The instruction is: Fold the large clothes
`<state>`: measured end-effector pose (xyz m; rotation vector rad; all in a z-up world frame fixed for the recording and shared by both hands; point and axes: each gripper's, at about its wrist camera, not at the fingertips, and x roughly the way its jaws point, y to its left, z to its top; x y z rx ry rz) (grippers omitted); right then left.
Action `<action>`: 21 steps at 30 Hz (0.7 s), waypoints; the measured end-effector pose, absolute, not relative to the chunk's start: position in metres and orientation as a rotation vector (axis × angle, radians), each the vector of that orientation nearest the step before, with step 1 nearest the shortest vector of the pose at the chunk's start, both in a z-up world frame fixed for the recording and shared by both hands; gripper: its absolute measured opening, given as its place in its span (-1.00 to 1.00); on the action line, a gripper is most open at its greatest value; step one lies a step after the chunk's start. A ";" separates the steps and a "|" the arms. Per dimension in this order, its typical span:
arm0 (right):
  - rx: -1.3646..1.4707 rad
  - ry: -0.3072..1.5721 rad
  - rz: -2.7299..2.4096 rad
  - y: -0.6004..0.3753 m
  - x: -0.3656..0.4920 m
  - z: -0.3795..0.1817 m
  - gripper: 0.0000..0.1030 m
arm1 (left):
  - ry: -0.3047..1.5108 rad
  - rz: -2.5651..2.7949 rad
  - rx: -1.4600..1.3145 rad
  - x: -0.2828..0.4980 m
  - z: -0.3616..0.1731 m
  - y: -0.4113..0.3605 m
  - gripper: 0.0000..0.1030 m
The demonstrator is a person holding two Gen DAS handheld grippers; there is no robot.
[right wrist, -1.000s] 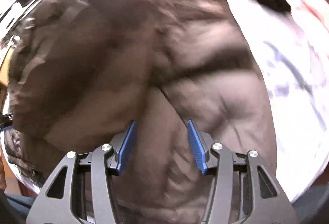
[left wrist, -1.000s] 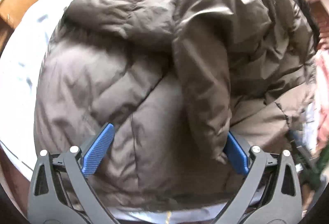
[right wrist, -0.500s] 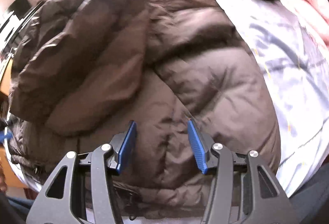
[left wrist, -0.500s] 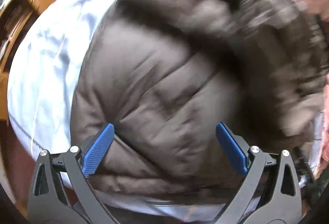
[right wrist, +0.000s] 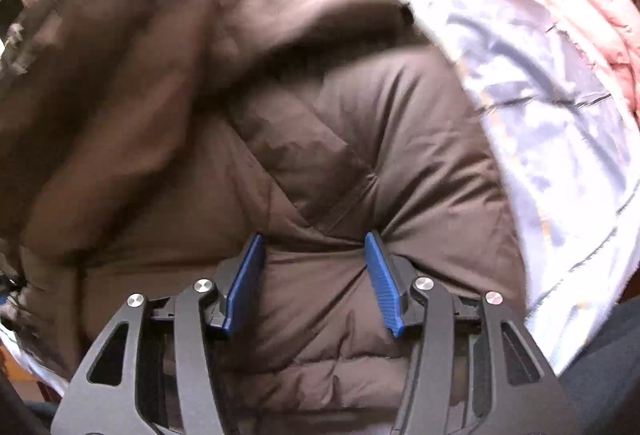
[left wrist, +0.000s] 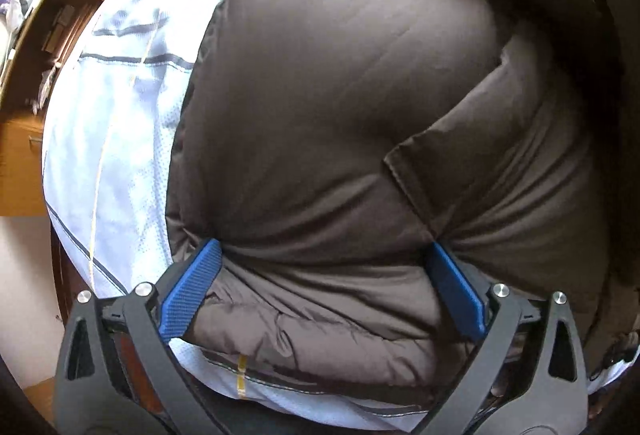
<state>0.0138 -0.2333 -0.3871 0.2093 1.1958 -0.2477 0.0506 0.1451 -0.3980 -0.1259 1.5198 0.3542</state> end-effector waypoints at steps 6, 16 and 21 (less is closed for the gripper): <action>0.281 1.149 -0.269 -0.233 0.005 -0.366 0.07 | 1.449 0.320 -0.190 0.053 -0.375 0.148 0.95; 0.238 0.950 0.027 -0.203 0.039 -0.251 0.52 | 1.148 -0.028 -0.253 0.108 -0.241 0.090 0.96; 0.141 0.889 0.173 -0.190 0.104 -0.207 0.62 | 1.093 -0.139 -0.153 0.172 -0.217 0.039 0.96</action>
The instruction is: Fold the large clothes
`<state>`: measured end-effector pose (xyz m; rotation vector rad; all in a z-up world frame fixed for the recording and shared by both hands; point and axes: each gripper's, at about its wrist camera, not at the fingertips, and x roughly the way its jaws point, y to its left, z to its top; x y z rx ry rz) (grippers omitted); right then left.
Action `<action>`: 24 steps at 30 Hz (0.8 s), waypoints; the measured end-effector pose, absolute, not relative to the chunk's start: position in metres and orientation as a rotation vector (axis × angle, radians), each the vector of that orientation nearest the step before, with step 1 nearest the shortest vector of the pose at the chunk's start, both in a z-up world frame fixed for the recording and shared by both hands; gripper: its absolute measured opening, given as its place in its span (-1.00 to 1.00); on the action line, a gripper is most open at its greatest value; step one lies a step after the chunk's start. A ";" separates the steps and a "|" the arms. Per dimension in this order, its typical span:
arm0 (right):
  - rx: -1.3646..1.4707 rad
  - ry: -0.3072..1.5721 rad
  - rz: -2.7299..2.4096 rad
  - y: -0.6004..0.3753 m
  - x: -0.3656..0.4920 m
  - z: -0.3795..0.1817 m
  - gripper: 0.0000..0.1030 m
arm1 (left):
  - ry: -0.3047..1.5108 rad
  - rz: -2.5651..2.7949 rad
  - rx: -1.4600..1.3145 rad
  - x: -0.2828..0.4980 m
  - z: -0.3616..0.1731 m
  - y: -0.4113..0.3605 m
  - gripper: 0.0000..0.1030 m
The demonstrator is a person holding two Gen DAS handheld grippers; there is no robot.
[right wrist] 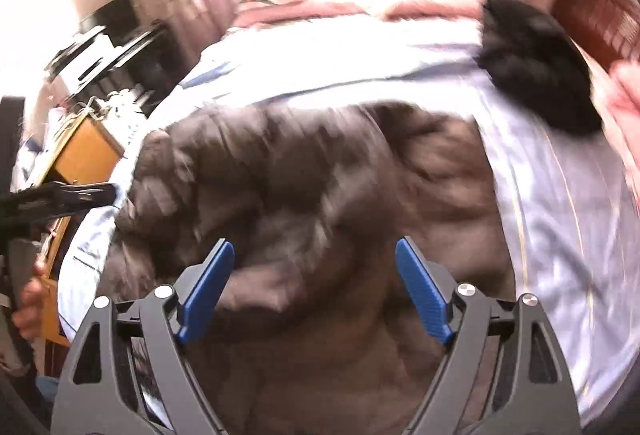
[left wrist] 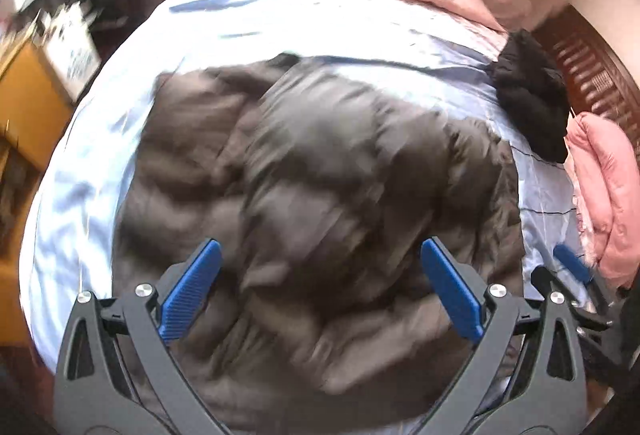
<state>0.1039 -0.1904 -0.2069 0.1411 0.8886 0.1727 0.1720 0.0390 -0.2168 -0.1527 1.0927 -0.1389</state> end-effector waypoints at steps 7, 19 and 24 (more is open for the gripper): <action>0.020 0.818 0.306 -0.172 0.185 -0.228 -0.21 | 0.922 -0.056 0.180 0.226 -0.256 -0.017 0.93; 0.003 0.976 0.223 -0.173 0.229 -0.307 -0.34 | 1.025 -0.038 0.222 0.239 -0.323 -0.023 0.96; 0.048 1.006 0.243 -0.179 0.226 -0.303 -0.34 | 1.029 -0.062 0.216 0.237 -0.306 -0.021 0.96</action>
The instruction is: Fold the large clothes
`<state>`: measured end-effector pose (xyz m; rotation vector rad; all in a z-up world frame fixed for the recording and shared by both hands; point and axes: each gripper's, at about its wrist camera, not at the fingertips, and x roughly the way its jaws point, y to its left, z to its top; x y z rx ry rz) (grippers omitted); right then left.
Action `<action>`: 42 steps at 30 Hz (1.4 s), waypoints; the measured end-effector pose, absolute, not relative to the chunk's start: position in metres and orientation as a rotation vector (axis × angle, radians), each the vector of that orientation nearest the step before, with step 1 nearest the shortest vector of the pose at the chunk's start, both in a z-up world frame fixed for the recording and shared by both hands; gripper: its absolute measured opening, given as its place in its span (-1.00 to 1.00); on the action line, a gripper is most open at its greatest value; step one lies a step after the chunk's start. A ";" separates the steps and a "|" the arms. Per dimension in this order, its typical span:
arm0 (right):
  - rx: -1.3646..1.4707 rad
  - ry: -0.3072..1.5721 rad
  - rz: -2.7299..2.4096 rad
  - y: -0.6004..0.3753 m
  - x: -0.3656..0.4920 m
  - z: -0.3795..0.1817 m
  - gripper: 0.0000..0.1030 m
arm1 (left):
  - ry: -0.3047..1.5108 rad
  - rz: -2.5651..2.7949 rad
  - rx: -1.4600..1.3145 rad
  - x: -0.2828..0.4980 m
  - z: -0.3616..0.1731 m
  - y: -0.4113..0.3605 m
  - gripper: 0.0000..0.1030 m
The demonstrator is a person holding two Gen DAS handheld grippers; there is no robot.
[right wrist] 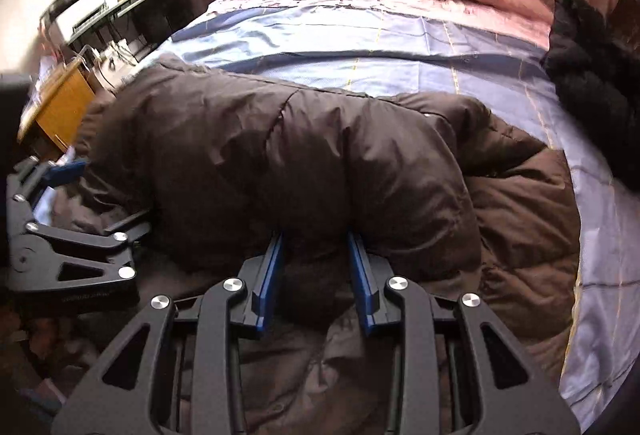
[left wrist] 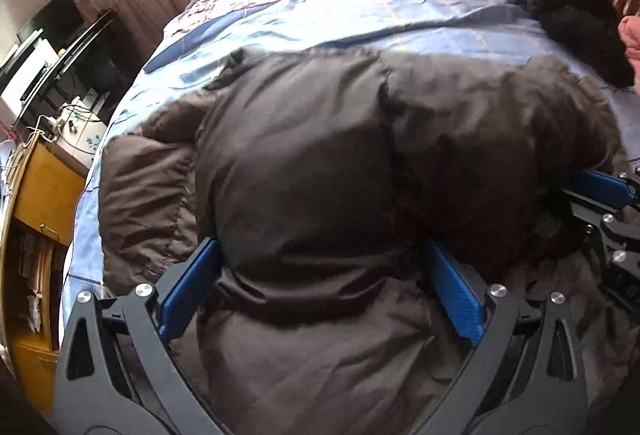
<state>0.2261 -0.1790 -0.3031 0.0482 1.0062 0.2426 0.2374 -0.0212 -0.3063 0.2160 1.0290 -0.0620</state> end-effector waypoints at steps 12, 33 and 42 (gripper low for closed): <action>0.571 1.047 0.184 -0.305 0.282 -0.264 0.60 | 1.154 -0.134 -0.475 0.306 -0.266 0.070 0.96; 0.730 1.287 0.369 -0.285 0.371 -0.335 -0.62 | 1.491 -0.153 -0.256 0.409 -0.326 0.031 -0.32; 0.429 0.775 0.431 -0.262 0.336 -0.194 -0.67 | 0.986 -0.192 -0.244 0.377 -0.196 0.037 -0.57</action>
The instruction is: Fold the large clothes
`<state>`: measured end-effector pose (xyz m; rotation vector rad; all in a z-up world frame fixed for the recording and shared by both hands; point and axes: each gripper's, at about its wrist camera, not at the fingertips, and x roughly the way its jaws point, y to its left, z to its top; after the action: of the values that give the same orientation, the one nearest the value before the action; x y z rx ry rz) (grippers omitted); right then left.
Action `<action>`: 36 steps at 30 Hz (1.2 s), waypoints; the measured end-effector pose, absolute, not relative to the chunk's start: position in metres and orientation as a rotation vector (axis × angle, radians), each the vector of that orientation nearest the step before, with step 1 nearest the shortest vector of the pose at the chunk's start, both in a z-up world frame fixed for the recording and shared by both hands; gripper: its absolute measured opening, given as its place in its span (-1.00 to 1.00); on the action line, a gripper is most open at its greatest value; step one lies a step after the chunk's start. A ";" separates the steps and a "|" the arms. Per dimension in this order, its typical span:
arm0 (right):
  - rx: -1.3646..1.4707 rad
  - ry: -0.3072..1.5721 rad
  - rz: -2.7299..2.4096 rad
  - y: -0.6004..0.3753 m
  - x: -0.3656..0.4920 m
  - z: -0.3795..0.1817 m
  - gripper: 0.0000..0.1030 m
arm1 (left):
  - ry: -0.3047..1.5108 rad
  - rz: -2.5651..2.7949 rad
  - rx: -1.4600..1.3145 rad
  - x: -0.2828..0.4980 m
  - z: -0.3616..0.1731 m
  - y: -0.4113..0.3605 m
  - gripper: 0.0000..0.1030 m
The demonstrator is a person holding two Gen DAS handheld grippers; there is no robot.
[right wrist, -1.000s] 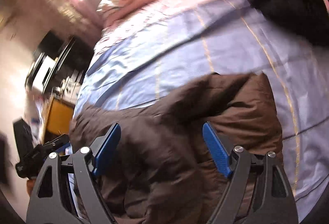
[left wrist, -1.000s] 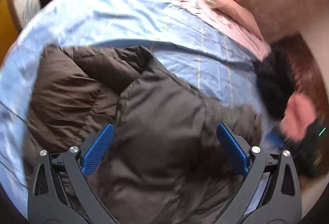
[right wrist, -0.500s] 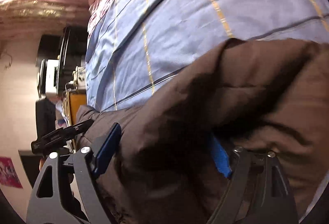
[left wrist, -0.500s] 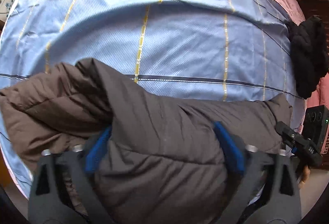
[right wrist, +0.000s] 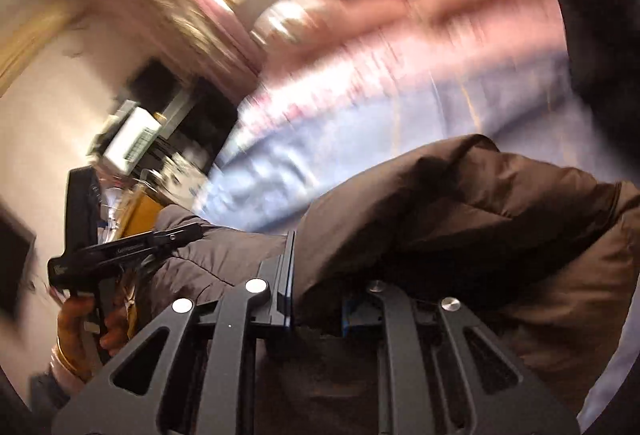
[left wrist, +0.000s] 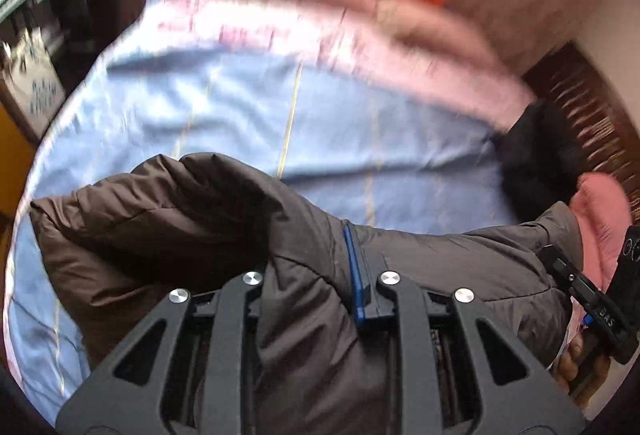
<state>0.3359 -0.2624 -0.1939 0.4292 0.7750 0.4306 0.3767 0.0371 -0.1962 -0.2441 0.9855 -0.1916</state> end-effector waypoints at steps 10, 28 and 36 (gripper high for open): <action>0.184 0.682 0.397 -0.260 0.288 -0.173 -0.67 | 0.859 -0.176 -0.185 0.298 -0.186 0.017 -0.56; 0.221 0.749 0.246 -0.272 0.100 -0.173 0.50 | 0.903 -0.241 -0.225 0.228 -0.198 0.031 -0.45; -0.020 0.954 0.668 -0.103 0.069 -0.290 0.18 | 0.900 -0.282 -0.302 0.229 -0.196 0.032 -0.45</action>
<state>0.0691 -0.1030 -0.2900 -0.0204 0.9540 0.6681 0.2289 0.0324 -0.1959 -0.3021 0.9005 -0.2819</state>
